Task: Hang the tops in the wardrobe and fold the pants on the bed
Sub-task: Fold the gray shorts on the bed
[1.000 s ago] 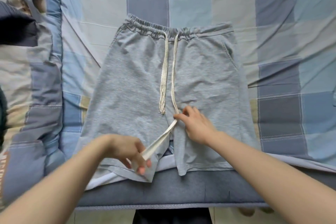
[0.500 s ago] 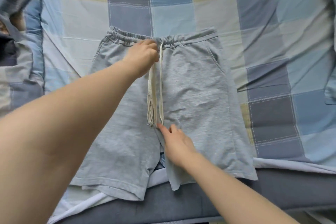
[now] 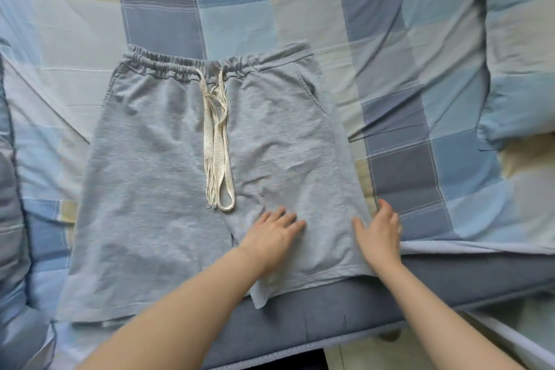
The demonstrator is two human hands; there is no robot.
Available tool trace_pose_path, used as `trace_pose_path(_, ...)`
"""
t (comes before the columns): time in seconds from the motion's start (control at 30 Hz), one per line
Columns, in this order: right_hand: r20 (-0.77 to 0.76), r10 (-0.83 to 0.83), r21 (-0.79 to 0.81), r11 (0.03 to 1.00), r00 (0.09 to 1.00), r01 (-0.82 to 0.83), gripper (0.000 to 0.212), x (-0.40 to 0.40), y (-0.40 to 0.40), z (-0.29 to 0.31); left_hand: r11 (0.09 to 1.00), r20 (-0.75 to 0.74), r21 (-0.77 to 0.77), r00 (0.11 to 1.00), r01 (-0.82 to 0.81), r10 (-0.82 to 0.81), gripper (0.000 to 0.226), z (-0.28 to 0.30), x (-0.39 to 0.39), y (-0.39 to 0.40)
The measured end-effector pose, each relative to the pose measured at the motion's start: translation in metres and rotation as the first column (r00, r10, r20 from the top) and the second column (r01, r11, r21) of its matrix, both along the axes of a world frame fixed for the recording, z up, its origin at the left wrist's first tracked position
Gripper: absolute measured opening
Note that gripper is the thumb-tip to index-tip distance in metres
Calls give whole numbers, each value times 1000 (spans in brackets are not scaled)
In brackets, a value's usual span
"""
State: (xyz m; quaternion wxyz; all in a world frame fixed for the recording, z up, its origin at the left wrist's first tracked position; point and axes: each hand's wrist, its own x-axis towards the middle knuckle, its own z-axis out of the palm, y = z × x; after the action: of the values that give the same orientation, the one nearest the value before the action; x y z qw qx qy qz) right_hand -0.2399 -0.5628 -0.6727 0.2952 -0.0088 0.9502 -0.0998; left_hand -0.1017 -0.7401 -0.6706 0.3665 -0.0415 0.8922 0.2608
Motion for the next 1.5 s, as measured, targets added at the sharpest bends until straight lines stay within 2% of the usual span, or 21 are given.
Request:
trace_pose_path(0.1,257,38,-120,993,966,-7,57,-3,19,0,959,148,161,967,-232,209,64,-1,-9,24)
trace_pose_path(0.17,232,190,-104,980,954,-170,41,4,25,2,879,202,196,895,-435,398,61,-2,-19,32)
trace_pose_path(0.23,116,326,-150,939,938,-308,22,14,28,10,738,259,224,769,-637,585,62,-2,-29,37)
trace_pose_path(0.3,27,478,-271,849,878,-454,15,26,25,26,525,369,295,602,-798,708,69,-1,-37,40)
trace_pose_path(0.37,64,614,-419,732,786,-538,23,34,21,43,337,444,353,473,-873,761,65,4,-46,41)
trace_pose_path(0.43,163,679,-514,677,716,-526,34,35,16,57,235,450,351,383,-907,806,35,8,-49,41)
trace_pose_path(0.47,222,655,-522,706,722,-479,36,31,13,62,234,414,340,369,-911,832,22,8,-49,41)
trace_pose_path(0.53,270,512,-494,801,815,-339,34,14,0,70,308,321,272,388,-911,864,30,7,-43,39)
trace_pose_path(0.6,170,328,-462,860,929,-219,34,-13,-22,68,308,304,244,374,-920,876,33,7,-34,38)
trace_pose_path(0.67,87,205,-435,888,975,-148,20,-42,-52,57,267,337,290,359,-919,871,31,8,-27,41)
trace_pose_path(0.77,143,162,-387,917,976,-96,32,-78,-109,30,285,342,343,401,-895,850,25,14,-18,50)
trace_pose_path(0.83,246,40,-396,916,968,63,40,-94,-150,16,310,322,360,429,-880,844,24,19,-10,54)
trace_pose_path(0.9,343,-119,-421,867,932,266,43,-104,-188,10,302,331,396,441,-867,834,28,23,3,53)
trace_pose_path(0.97,324,-194,-435,839,926,327,38,-115,-215,9,288,365,446,466,-848,806,36,31,14,48)
trace_pose_path(1.03,302,-230,-459,815,925,353,21,-116,-240,12,256,406,457,456,-852,792,38,39,34,37)
trace_pose_path(1.1,331,-280,-483,770,901,417,22,-114,-257,17,188,455,454,408,-871,791,34,45,57,23)
trace_pose_path(1.2,364,-273,-498,751,890,434,26,-98,-282,22,3,552,432,267,-902,790,6,54,106,-7)
trace_pose_path(1.23,361,-257,-504,755,896,419,23,-93,-289,23,-43,572,411,221,-911,790,11,56,121,-17)
trace_pose_path(1.3,336,-176,-520,784,925,338,17,-73,-309,24,-111,580,365,133,-924,804,24,56,160,-40)
trace_pose_path(1.37,272,-76,-542,811,959,218,5,-55,-329,28,-139,556,321,68,-937,828,20,54,195,-61)
trace_pose_path(1.5,98,76,-577,817,992,-6,31,-7,-390,26,-190,368,233,-94,-954,925,9,42,268,-94)
